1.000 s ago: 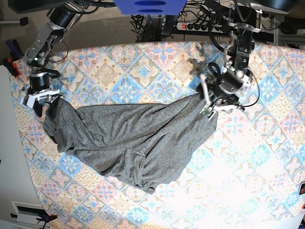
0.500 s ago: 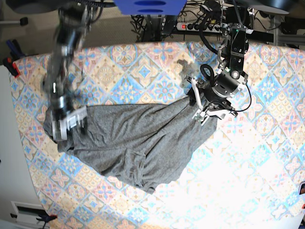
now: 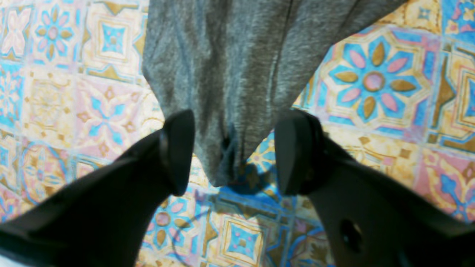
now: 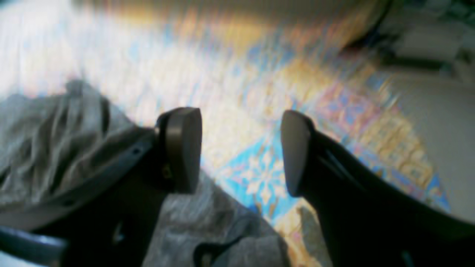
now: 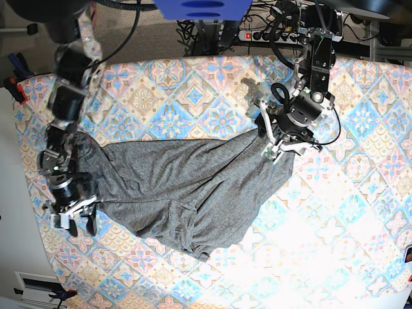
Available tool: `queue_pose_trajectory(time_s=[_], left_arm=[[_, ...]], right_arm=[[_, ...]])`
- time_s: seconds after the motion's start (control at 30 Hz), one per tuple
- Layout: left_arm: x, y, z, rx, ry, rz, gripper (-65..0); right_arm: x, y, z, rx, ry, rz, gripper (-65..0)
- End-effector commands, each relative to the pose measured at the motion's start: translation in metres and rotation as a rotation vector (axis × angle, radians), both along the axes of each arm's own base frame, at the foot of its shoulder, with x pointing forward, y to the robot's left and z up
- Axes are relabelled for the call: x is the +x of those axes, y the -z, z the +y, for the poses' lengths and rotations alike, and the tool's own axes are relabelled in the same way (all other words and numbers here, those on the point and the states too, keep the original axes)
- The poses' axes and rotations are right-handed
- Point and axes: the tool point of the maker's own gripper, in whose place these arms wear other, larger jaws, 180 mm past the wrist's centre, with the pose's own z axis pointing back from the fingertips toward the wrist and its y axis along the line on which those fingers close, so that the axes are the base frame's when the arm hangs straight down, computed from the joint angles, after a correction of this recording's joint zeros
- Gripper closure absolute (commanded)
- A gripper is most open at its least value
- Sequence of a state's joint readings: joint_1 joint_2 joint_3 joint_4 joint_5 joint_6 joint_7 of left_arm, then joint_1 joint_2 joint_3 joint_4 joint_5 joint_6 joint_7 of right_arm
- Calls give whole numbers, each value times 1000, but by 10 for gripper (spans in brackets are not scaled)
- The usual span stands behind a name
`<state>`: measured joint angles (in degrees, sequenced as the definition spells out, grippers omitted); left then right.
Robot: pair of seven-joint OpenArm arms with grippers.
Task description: Layout the t-shirt on the table in an organized manner, then fold the t-shirt properly
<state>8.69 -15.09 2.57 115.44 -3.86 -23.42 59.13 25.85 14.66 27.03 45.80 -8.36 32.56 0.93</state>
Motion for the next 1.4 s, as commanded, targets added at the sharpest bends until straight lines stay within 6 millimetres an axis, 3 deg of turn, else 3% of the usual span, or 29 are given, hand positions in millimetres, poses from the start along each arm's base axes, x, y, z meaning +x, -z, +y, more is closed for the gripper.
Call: queue_pose_trajectory(time_s=[0.0, 0.1, 0.27, 0.5, 0.6, 1.07, 1.27, 1.37], left_arm=[[6, -10, -1, -10, 3, -41, -334], [3, -7, -1, -10, 3, -32, -334], [2, -7, -1, -10, 3, -29, -334], [0, -5, -1, -12, 0, -23, -334], [-4, -2, -1, -12, -1, -11, -334], [-10, 3, -2, -15, -4, 8, -334], [-10, 2, -2, -16, -4, 5, -334], [-9, -6, -4, -23, 3, -20, -334]], right_arm=[[-7, 18, 9, 25, -21, 33, -329], [-2, 15, -6, 39, 1, 20, -329], [1, 28, -18, 83, 28, 66, -329], [18, 34, -2, 123, 0, 85, -329], [26, 26, 6, 117, -26, 59, -329], [20, 37, 16, 72, -74, 76, -329], [11, 49, 18, 70, -80, 104, -329], [-2, 69, 24, 17, -123, 162, -329]])
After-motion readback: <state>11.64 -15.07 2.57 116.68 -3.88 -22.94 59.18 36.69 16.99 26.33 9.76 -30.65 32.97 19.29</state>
